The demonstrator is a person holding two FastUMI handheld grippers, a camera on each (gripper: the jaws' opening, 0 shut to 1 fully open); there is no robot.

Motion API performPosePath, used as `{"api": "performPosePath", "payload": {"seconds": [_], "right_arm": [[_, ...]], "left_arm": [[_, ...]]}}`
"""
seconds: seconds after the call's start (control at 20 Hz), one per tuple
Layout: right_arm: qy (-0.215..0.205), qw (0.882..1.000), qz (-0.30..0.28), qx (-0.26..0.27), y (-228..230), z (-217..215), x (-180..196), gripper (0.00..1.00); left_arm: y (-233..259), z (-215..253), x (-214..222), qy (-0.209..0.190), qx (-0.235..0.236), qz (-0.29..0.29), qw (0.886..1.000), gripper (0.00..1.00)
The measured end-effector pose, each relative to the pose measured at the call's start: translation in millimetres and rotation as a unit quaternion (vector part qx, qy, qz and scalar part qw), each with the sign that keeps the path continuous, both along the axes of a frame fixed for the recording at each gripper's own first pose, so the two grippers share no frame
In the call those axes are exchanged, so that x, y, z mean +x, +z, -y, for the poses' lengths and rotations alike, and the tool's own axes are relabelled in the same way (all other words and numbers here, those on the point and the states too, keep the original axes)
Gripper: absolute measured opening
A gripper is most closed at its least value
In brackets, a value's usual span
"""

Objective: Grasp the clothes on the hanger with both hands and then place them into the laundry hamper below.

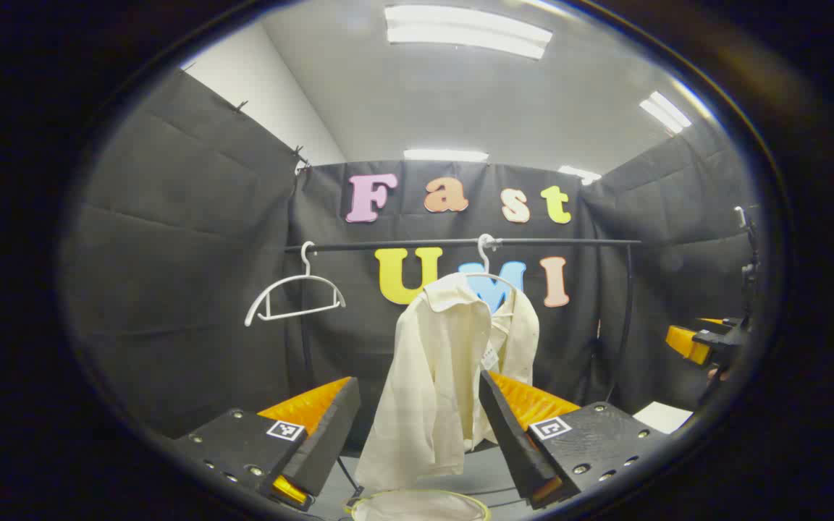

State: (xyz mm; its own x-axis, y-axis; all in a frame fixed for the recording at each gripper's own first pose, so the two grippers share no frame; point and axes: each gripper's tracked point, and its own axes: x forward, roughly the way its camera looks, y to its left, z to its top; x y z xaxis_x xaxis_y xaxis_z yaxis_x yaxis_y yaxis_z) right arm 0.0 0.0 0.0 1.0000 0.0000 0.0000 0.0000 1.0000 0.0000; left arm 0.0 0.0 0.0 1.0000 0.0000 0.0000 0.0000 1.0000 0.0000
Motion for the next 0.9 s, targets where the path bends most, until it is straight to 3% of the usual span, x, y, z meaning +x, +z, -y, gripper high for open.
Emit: {"api": "performPosePath", "payload": {"seconds": [0.9], "right_arm": [[0.006, 1.000, -0.018, 0.001, -6, -10, 2, 0.99]], "left_arm": [[-21, 23, 7, -0.014, -0.011, -0.020, 1.000, 0.97]]}}
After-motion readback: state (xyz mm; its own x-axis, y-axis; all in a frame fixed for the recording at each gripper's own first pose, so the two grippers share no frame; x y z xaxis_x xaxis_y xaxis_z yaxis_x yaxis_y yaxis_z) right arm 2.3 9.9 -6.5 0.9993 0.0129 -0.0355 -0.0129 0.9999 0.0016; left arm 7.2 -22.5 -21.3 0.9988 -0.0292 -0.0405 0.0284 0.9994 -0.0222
